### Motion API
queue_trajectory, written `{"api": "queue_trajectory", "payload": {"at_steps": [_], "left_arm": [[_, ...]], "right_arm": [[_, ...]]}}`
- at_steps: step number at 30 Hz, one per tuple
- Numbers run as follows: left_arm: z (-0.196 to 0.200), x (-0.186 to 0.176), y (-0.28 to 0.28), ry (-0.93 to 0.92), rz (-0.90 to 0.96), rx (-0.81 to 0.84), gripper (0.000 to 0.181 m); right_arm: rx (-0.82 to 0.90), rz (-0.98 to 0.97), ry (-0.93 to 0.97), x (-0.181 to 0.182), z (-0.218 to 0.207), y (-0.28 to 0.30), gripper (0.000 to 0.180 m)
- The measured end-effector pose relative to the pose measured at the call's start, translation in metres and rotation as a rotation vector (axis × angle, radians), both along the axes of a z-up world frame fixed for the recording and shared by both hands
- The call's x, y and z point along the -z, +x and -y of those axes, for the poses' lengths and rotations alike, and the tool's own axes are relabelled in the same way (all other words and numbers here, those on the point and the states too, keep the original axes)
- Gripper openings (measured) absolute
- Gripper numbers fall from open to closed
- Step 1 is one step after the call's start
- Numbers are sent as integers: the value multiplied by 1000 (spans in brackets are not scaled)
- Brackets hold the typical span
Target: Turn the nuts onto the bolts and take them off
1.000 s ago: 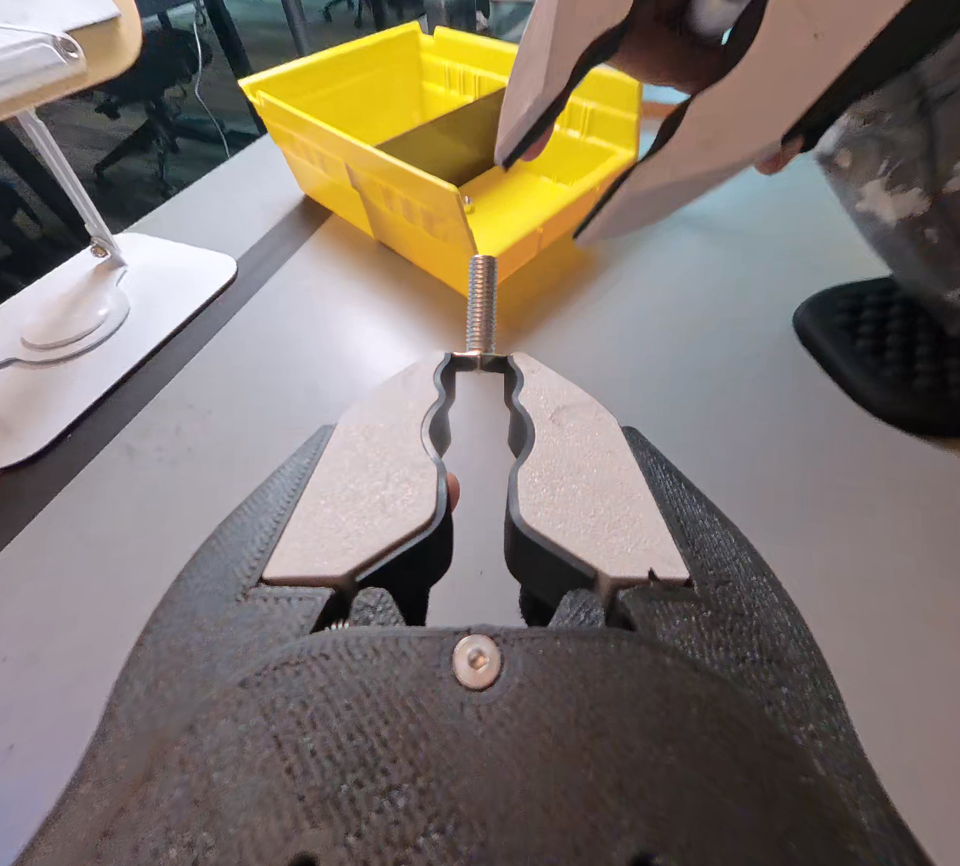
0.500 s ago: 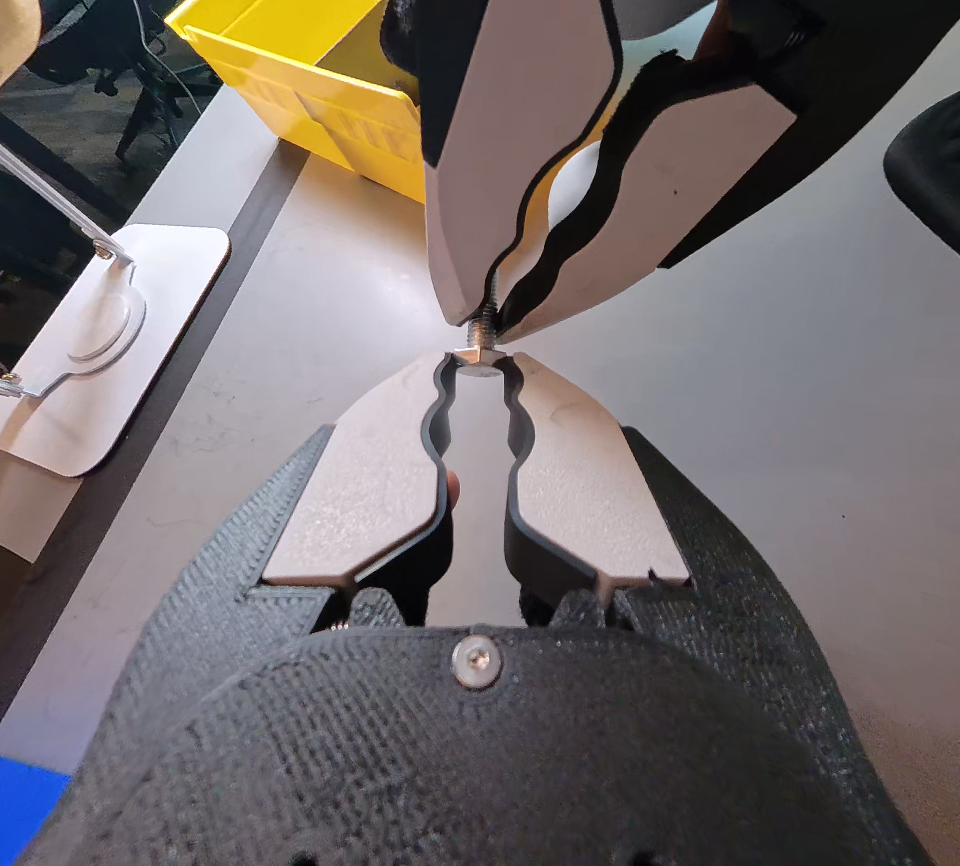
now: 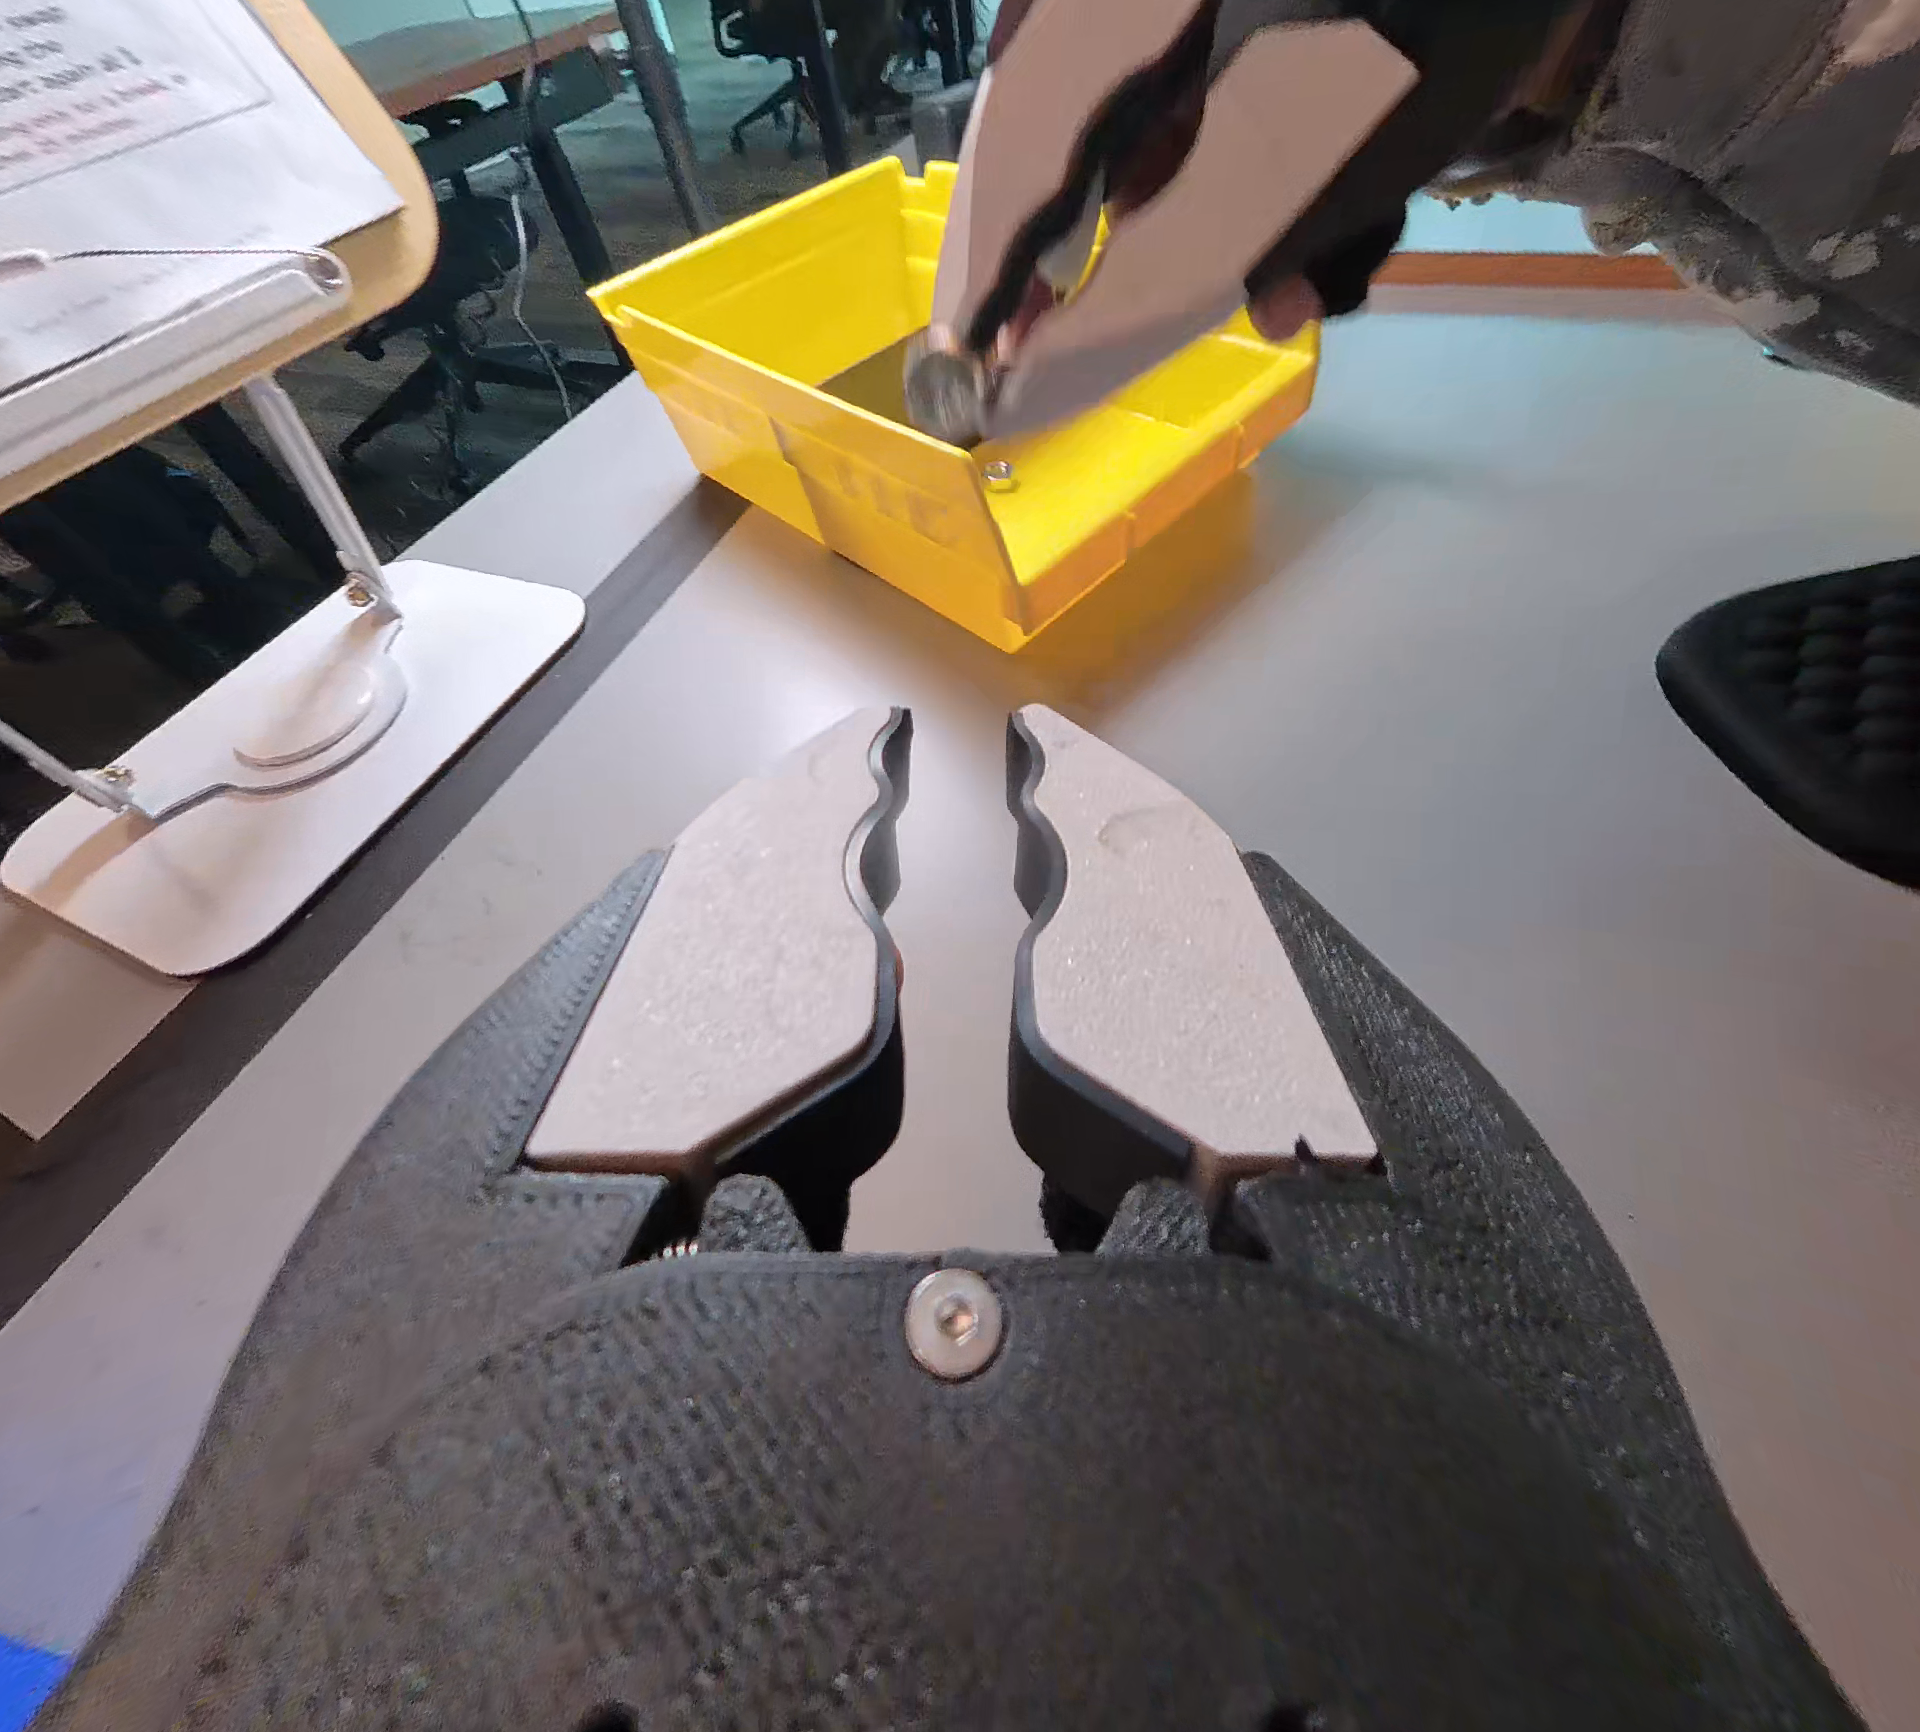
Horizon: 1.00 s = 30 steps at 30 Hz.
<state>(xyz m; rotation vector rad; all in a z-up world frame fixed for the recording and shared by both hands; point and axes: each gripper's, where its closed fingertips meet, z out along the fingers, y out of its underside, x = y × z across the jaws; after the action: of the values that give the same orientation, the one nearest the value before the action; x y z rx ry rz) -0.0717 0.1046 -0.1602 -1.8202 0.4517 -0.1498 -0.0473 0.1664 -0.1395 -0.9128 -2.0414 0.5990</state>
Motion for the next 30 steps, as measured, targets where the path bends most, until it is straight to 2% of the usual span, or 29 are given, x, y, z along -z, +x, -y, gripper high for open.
{"api": "queue_trajectory", "payload": {"at_steps": [3, 6, 10, 13, 19, 23, 25, 27, 30], "left_arm": [[2, -8, -12, 22, 27, -29, 18], [7, -16, -19, 45, 44, -47, 17], [22, -20, -32, 66, 44, -86, 15], [37, -18, -45, 68, 54, -126, 15], [61, -12, -70, 72, 95, -213, 16], [63, -13, -81, 82, 96, -248, 16], [62, -14, -85, 82, 116, -251, 16], [63, -15, -90, 81, 117, -261, 17], [70, -24, -108, 92, 98, -308, 17]], "right_arm": [[184, -89, -49, -29, -70, -1, 10], [410, -85, -81, -29, -158, 1, 10], [647, 60, -150, 17, -251, 7, 10], [761, 181, -200, 60, -293, 8, 10], [896, 417, -277, 129, -325, 8, 10], [970, 487, -308, 154, -332, 14, 10], [981, 484, -337, 152, -331, 14, 11], [973, 456, -282, 141, -332, 16, 19], [915, 308, -287, 98, -318, 8, 22]]}}
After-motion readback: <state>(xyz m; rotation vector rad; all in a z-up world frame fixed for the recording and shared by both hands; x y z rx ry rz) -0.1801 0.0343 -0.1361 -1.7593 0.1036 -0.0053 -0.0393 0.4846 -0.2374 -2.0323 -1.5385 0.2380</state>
